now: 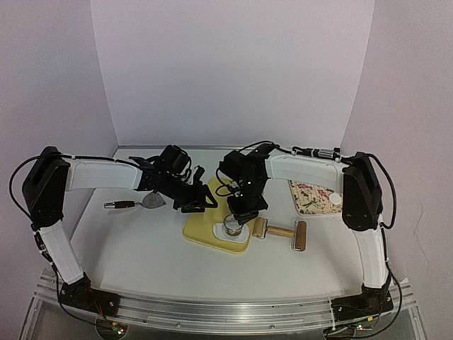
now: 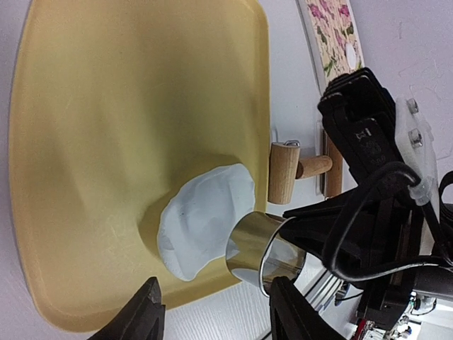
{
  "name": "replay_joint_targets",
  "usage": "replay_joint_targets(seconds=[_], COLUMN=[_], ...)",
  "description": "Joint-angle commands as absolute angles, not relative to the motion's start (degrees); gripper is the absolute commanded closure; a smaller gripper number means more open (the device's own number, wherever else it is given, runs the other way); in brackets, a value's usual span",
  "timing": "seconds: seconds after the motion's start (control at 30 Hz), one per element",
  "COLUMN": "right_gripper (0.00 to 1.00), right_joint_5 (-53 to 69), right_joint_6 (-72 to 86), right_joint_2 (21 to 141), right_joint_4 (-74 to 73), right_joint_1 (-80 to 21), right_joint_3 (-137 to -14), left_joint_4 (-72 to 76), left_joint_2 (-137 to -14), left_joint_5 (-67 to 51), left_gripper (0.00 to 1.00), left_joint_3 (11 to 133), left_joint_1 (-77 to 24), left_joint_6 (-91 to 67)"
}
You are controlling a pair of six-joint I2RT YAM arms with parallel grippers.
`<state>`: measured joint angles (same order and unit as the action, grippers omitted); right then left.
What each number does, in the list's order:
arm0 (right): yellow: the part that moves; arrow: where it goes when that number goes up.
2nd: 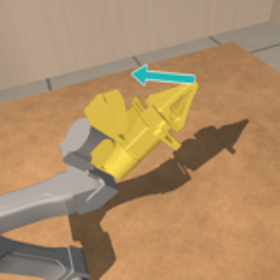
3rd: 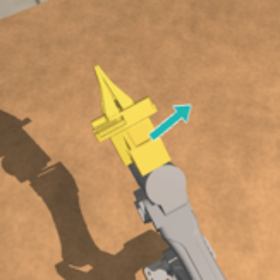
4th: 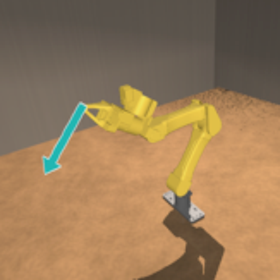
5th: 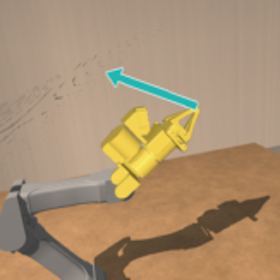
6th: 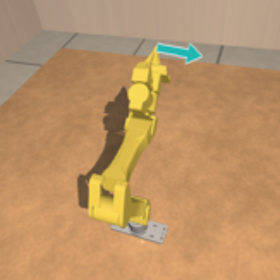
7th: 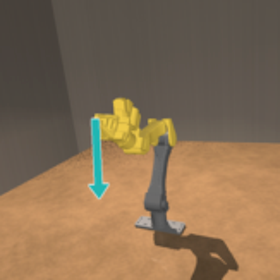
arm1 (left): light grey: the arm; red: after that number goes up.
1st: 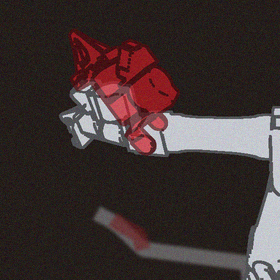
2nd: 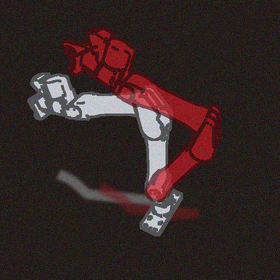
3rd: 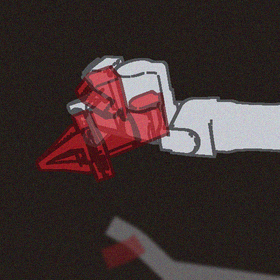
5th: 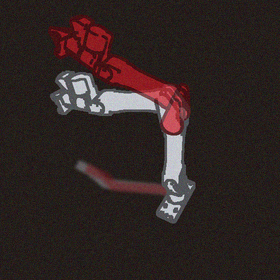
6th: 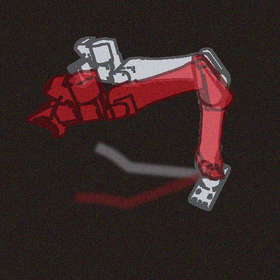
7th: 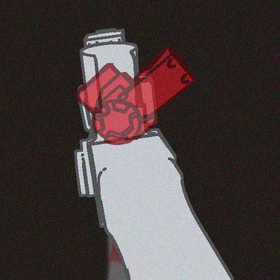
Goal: Roll out the dumpling wrappers from the dough
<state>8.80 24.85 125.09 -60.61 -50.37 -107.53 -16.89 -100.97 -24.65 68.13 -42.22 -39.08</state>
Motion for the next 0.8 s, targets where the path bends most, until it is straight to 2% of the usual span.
replay_joint_targets(seconds=[0.0, 0.17, 0.77], right_gripper=[1.00, 1.00, 1.00], right_joint_5=[7.58, 7.07, 5.86], right_joint_6=[23.25, 23.36, 23.55], right_joint_2=[128.03, 130.03, 132.54], right_joint_4=[-59.25, -59.04, -58.99], right_joint_1=[-50.04, -50.06, -49.85], right_joint_3=[-110.87, -112.11, -111.94], left_joint_4=[-16.67, -17.72, -18.54], left_joint_2=[-103.01, -104.67, -106.01], left_joint_5=[-28.40, -29.00, -29.90], left_gripper=[0.51, 0.56, 0.60], left_joint_3=[72.39, 73.60, 74.41], left_joint_1=[-42.24, -42.20, -42.20], left_joint_6=[-36.51, -36.26, -35.92])
